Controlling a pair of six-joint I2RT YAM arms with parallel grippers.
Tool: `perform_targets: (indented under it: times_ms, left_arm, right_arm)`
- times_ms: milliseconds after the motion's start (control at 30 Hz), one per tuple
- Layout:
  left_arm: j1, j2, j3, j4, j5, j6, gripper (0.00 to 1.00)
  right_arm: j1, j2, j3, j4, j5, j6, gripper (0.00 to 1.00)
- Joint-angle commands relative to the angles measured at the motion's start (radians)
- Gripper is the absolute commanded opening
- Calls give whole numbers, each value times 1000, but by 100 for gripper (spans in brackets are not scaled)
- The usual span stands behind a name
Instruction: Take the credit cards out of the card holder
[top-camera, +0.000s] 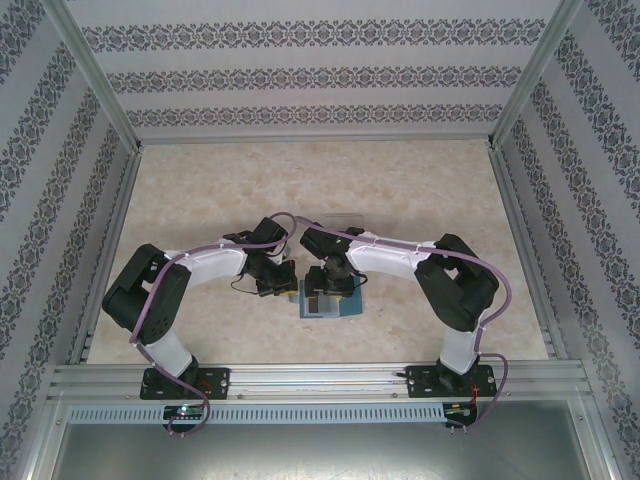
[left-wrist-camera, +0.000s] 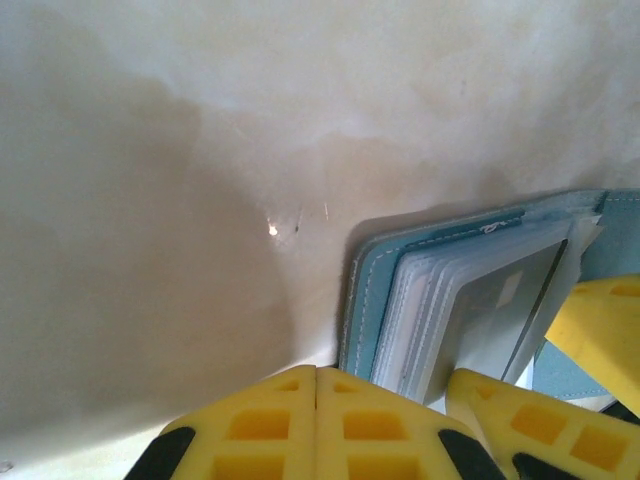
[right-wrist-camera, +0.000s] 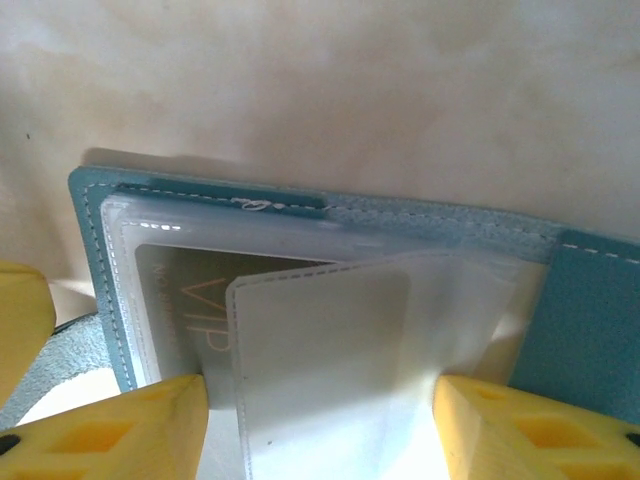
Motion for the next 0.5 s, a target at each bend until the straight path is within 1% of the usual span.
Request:
perform_targets:
  times_ms: [0, 167, 333, 467]
  left_arm:
    - [11, 6, -2, 14, 14, 18, 0]
    - [10, 0, -2, 13, 12, 17, 0]
    - [11, -12, 6, -1, 7, 18, 0]
    - [10, -30, 23, -22, 4, 20, 0]
  right_arm:
    - [10, 40, 5, -19, 44, -12, 59]
    - [10, 26, 1, -21, 52, -9, 50]
    - [10, -22, -5, -37, 65, -7, 47]
    - [8, -63, -15, -56, 74, -6, 46]
